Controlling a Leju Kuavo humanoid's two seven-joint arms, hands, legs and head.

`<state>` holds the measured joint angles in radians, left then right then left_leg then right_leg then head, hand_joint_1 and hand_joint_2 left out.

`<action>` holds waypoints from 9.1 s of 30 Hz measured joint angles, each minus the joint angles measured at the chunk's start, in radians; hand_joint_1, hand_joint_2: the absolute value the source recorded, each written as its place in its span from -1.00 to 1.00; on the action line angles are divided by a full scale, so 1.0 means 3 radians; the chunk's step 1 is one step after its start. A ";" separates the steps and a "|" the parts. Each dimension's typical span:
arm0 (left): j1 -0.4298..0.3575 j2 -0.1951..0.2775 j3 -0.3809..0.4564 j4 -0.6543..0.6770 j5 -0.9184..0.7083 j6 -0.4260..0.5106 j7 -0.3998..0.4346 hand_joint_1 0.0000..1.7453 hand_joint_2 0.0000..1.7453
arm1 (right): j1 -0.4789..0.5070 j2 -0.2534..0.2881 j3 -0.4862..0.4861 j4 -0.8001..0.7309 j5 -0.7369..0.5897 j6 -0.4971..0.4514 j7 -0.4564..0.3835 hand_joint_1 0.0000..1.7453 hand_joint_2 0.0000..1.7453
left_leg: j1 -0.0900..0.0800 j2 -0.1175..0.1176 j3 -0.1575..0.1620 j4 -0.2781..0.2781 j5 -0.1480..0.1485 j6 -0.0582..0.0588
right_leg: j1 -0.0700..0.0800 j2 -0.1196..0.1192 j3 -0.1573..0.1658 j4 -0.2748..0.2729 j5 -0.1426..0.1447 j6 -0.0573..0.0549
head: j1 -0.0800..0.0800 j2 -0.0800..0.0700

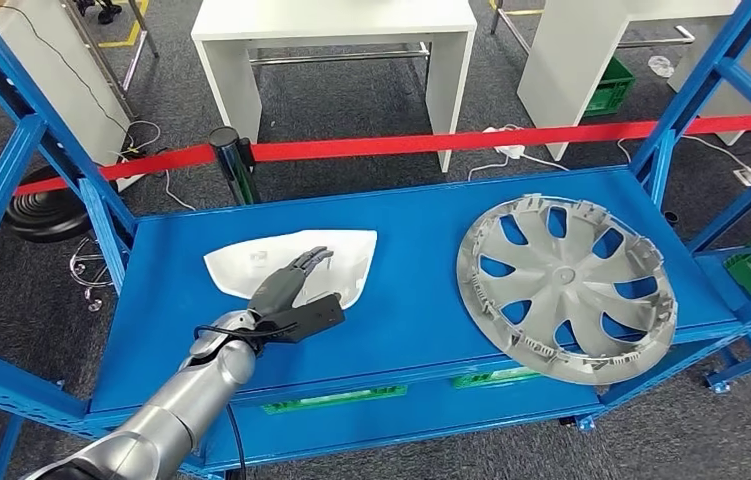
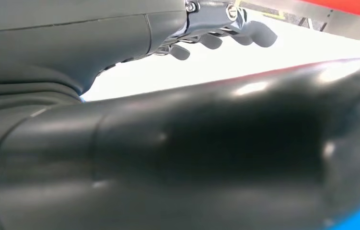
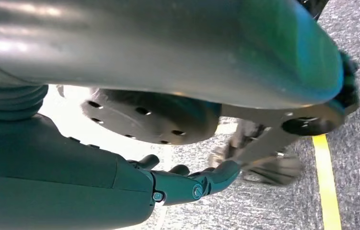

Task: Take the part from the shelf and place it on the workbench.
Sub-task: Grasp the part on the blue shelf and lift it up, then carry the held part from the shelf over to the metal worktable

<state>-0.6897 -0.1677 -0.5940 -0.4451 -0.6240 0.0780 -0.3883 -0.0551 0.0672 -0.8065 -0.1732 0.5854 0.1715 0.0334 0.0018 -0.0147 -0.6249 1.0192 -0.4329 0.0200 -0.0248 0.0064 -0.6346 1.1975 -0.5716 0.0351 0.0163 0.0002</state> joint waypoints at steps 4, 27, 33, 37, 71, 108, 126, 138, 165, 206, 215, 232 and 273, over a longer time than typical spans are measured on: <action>-0.0004 -0.0024 0.0000 -0.0013 -0.0047 0.0106 0.0068 -1.00 0.50 | -0.0002 -0.0002 -0.0024 0.0000 -0.0025 -0.0012 0.0006 -1.00 -1.00 | -0.0017 -0.0007 -0.0017 0.0100 -0.0070 -0.0057 | 0.0013 -0.0008 0.0150 -0.0449 0.0188 -0.0046 | -0.0002 0.0000; 0.0000 -0.0047 0.0000 -0.0220 -0.0481 0.1048 0.0358 -1.00 1.00 | -0.0005 -0.0003 -0.0076 0.0000 0.0034 -0.0033 0.0023 -1.00 -1.00 | -0.0028 -0.0001 0.0009 0.0059 -0.0047 -0.0100 | 0.0018 0.0005 0.0185 -0.0492 0.0201 -0.0089 | -0.0005 0.0001; -0.0073 -0.0081 -0.0005 -0.0167 -0.0643 0.0904 0.0591 -1.00 1.00 | -0.0008 -0.0003 -0.0075 0.0000 0.0107 -0.0022 0.0011 -1.00 -1.00 | -0.0028 -0.0001 0.0009 0.0060 -0.0046 -0.0095 | 0.0017 0.0005 0.0194 -0.0508 0.0210 -0.0075 | -0.0005 0.0001; -0.0179 -0.0116 -0.0028 -0.0037 -0.0782 0.0780 0.0727 -1.00 1.00 | -0.0012 -0.0003 -0.0073 0.0000 0.0143 -0.0012 -0.0030 -1.00 -1.00 | -0.0029 -0.0002 0.0009 0.0060 -0.0045 -0.0093 | 0.0016 0.0005 0.0198 -0.0513 0.0213 -0.0071 | -0.0005 0.0000; -0.0697 -0.0108 -0.0115 0.0486 -0.0868 -0.0193 0.1228 -1.00 1.00 | -0.0043 -0.0003 -0.0073 0.0001 0.0239 -0.0007 -0.0016 -1.00 -1.00 | -0.0029 -0.0003 0.0010 0.0061 -0.0045 -0.0092 | 0.0015 0.0005 0.0201 -0.0517 0.0215 -0.0068 | -0.0005 0.0001; -0.1050 -0.0128 -0.0114 0.0614 -0.1023 -0.1173 0.1002 1.00 1.00 | -0.0073 0.0039 -0.0072 0.0001 0.0333 -0.0012 0.0058 -1.00 -1.00 | -0.0029 -0.0003 0.0010 0.0062 -0.0045 -0.0092 | 0.0015 0.0005 0.0203 -0.0518 0.0216 -0.0067 | -0.0005 0.0001; -0.1049 -0.0119 -0.0114 0.0630 -0.1063 -0.1155 0.0921 1.00 1.00 | -0.0106 0.0039 -0.0073 0.0001 0.0346 0.0017 0.0038 -1.00 -1.00 | -0.0029 -0.0004 0.0010 0.0062 -0.0045 -0.0092 | 0.0015 0.0005 0.0203 -0.0518 0.0216 -0.0067 | -0.0005 0.0000; -0.1049 -0.0119 -0.0114 0.0631 -0.1065 -0.1155 0.0875 1.00 1.00 | -0.0106 0.0039 -0.0073 0.0001 0.0363 0.0021 0.0029 -1.00 -1.00 | -0.0029 -0.0004 0.0010 0.0062 -0.0045 -0.0092 | 0.0015 0.0005 0.0203 -0.0518 0.0216 -0.0067 | -0.0005 0.0001; -0.0977 -0.0192 -0.0045 0.0585 -0.0727 -0.0174 0.0545 1.00 1.00 | -0.0079 0.0038 -0.0138 0.0001 0.0353 0.0016 -0.0029 -1.00 -1.00 | -0.0030 -0.0003 0.0010 0.0062 -0.0045 -0.0092 | 0.0015 0.0005 0.0202 -0.0518 0.0216 -0.0067 | -0.0005 0.0000; 0.0166 0.0122 0.0825 -0.2075 0.2986 -0.1004 -0.0039 1.00 1.00 | -0.0014 0.0037 -0.0501 0.0001 0.0167 -0.0139 0.0021 -1.00 -1.00 | -0.0030 0.0000 0.0011 0.0060 -0.0048 -0.0089 | 0.0016 0.0004 0.0203 -0.0518 0.0213 -0.0070 | -0.0006 0.0001; 0.0459 0.0240 0.0670 -0.2528 0.3106 -0.1267 0.0127 1.00 1.00 | -0.0012 0.0037 -0.0551 0.0001 0.0174 -0.0090 -0.0101 -1.00 -1.00 | -0.0059 0.0001 0.0006 0.0087 -0.0067 -0.0049 | -0.0015 0.0004 0.0214 -0.0530 0.0220 -0.0036 | -0.0006 0.0001; 0.0989 0.0456 0.0490 -0.3358 0.3045 -0.1438 0.0144 1.00 1.00 | -0.0019 0.0040 -0.0562 0.0001 0.0266 -0.0107 -0.0038 -1.00 -1.00 | -0.0028 0.0046 -0.0137 0.0101 0.0115 -0.0085 | 0.0024 0.0002 0.0314 -0.0459 0.0108 -0.0091 | 0.0001 0.0000; 0.1834 0.0636 0.0791 -0.3968 0.2721 -0.1312 -0.0094 1.00 1.00 | -0.0010 -0.0025 -0.0544 -0.0013 0.0485 -0.0023 -0.0066 -1.00 -1.00 | 0.0061 0.0042 0.0048 0.0639 -0.0314 -0.0248 | 0.0025 -0.0061 -0.0004 -0.0606 0.0501 -0.0185 | -0.0037 0.0001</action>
<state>-0.1394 0.0231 -0.3567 -1.6355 0.1922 -0.3157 -0.4165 -0.0582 0.0598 -0.9697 -0.1772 0.7308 0.1645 0.0136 0.0202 -0.0022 -0.6104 1.2110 -0.5270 -0.0544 -0.0172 -0.0118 -0.6358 1.0158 -0.4212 -0.0203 0.0053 0.0004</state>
